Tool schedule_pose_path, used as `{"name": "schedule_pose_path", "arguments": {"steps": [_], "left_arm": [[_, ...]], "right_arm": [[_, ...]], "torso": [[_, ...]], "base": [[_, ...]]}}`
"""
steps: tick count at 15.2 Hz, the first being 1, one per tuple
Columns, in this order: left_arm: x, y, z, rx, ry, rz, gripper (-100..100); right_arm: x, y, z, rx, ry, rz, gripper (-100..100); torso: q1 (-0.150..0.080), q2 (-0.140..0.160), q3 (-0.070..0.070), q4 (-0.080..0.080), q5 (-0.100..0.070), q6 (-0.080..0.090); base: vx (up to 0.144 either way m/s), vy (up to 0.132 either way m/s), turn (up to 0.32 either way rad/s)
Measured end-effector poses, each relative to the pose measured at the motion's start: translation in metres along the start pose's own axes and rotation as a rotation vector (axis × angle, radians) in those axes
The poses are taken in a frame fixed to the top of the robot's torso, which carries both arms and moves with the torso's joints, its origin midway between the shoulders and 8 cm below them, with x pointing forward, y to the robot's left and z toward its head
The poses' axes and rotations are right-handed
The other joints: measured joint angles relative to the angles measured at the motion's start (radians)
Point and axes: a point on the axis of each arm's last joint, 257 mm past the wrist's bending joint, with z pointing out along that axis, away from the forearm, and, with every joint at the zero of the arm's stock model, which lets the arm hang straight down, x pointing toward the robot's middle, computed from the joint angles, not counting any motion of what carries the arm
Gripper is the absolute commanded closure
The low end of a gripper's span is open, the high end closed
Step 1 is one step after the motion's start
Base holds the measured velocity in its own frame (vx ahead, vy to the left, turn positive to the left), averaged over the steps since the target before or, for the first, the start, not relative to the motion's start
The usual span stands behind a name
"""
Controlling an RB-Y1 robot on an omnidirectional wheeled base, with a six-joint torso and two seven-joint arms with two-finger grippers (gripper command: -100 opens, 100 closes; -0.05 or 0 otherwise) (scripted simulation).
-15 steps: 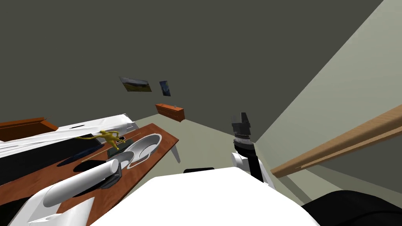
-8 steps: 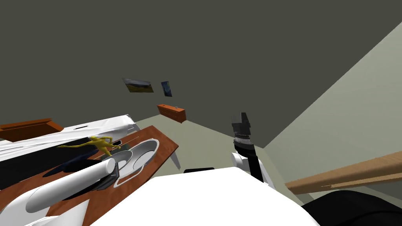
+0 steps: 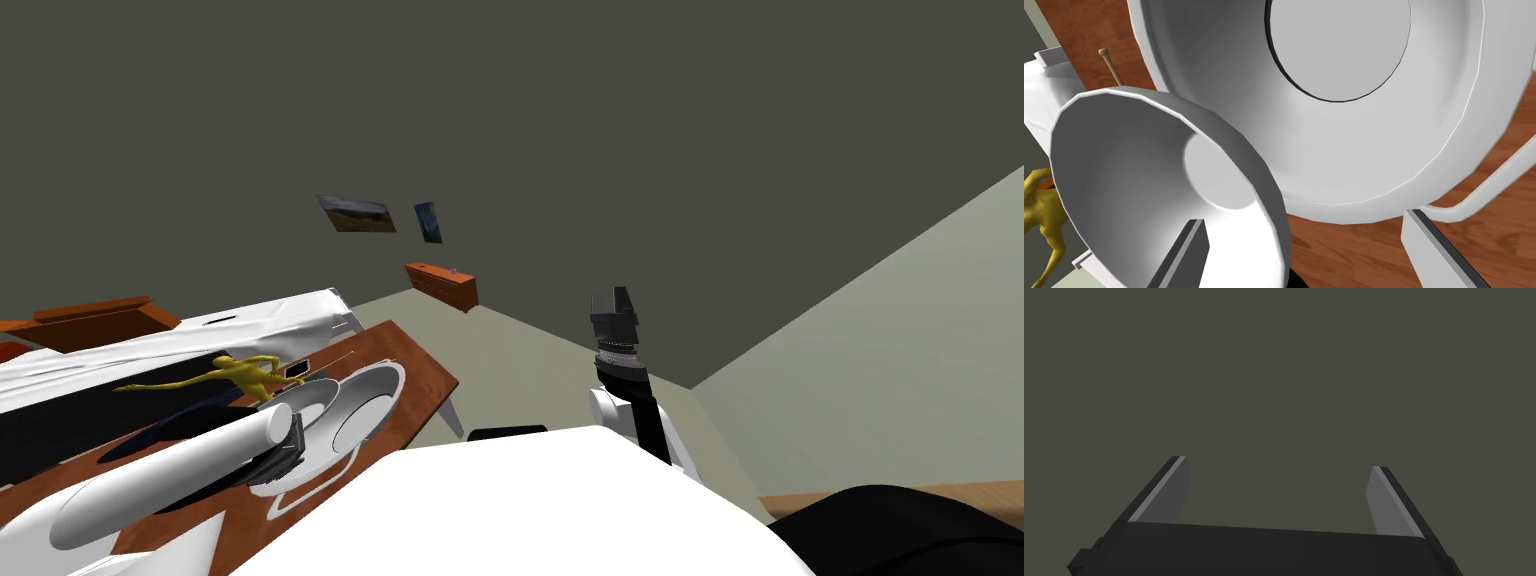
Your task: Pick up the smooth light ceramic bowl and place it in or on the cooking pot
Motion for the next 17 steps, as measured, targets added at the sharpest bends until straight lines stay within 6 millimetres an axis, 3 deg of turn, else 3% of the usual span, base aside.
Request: {"name": "schedule_pose_path", "arguments": {"steps": [5, 12, 17], "left_arm": [[-0.005, -0.004, -0.010, 0.001, -0.003, -0.017, -100], [-0.020, -0.011, -0.045, -0.002, -0.015, -0.070, -100], [-0.021, -0.010, -0.046, -0.006, -0.016, -0.073, -100]], "right_arm": [[0.000, 0.000, 0.000, 0.000, 0.000, 0.000, 0], [0.000, 0.000, 0.000, 0.000, 0.000, 0.000, 0], [0.000, 0.000, 0.000, 0.000, 0.000, 0.000, 0]], "torso": [[0.001, 0.006, 0.003, 0.001, 0.000, 0.000], [0.002, 0.009, 0.005, 0.002, 0.000, 0.000], [-0.001, 0.004, 0.003, 0.001, 0.000, 0.000]], "base": [[-0.030, 0.023, -0.049], [-0.064, 0.041, -0.065], [-0.004, 0.003, 0.000]]}}
